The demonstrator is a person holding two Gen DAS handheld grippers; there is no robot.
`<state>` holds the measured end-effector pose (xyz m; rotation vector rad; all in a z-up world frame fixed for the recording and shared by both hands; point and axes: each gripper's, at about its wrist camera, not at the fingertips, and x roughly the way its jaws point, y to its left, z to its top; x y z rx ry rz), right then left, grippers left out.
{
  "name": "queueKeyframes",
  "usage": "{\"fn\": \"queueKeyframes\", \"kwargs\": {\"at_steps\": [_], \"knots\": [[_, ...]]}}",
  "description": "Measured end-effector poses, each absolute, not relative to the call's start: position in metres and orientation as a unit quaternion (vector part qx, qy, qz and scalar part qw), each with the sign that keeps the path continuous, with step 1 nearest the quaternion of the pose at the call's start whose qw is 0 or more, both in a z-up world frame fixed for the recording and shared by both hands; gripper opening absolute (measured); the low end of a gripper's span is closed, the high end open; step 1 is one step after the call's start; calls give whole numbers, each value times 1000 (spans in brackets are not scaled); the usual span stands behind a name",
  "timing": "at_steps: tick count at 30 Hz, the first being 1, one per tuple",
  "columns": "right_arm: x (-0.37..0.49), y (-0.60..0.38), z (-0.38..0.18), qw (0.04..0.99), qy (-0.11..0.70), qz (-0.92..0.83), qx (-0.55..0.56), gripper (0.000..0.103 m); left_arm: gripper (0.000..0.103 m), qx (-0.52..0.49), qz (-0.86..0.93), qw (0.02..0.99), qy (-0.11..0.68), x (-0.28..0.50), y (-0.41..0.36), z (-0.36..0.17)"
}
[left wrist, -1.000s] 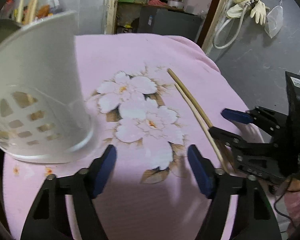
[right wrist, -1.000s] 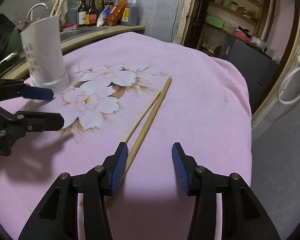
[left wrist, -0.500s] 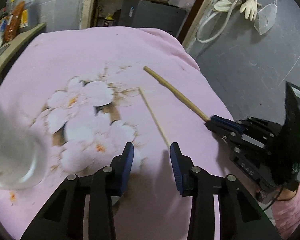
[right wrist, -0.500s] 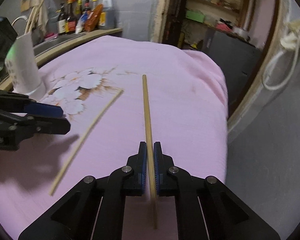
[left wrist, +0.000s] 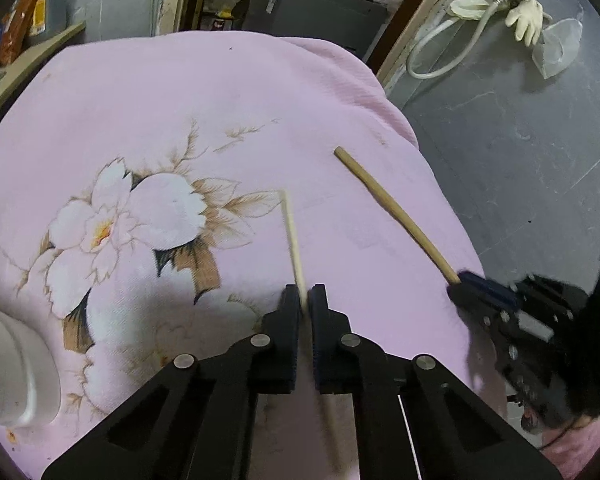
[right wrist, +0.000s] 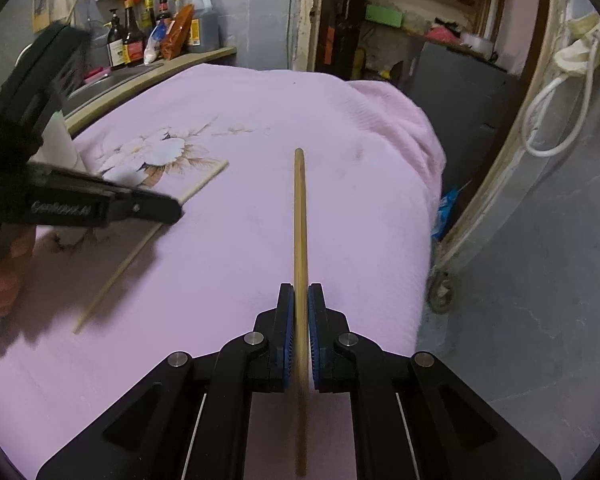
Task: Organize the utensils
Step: 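Close the right tool on a chopstick while the left tool grasps the other chopstick, then lift both held chopsticks upright and carry them over the white holder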
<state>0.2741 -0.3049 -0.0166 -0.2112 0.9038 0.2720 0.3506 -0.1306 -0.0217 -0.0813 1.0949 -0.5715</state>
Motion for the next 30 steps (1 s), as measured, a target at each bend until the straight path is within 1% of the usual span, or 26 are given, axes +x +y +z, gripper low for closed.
{"fn": "queueKeyframes", "kwargs": {"at_steps": [6,9,11,16,20,23,25,30], "knots": [[316,-302,-20,863,476,155,-75,10,3,-30,-269,810,521,330,-107,-18],[336,-294,-23,854,490,155,-78,9,3,-28,-268,810,520,319,-100,-15],[343,-291,-24,855,491,149,-72,6,3,-32,-266,814,516,313,-96,-13],[330,-286,-19,869,473,134,-65,5,2,-40,-264,831,489,294,-87,-7],[298,-281,-2,907,398,124,-59,5,2,-53,-262,845,463,278,-76,4],[266,-272,17,936,329,121,-45,5,2,-59,-266,863,426,265,-71,18],[241,-263,33,958,260,110,-52,5,2,-60,-265,882,385,250,-65,32],[198,-245,63,987,125,92,-37,5,2,-56,-242,933,260,217,-53,67]]}}
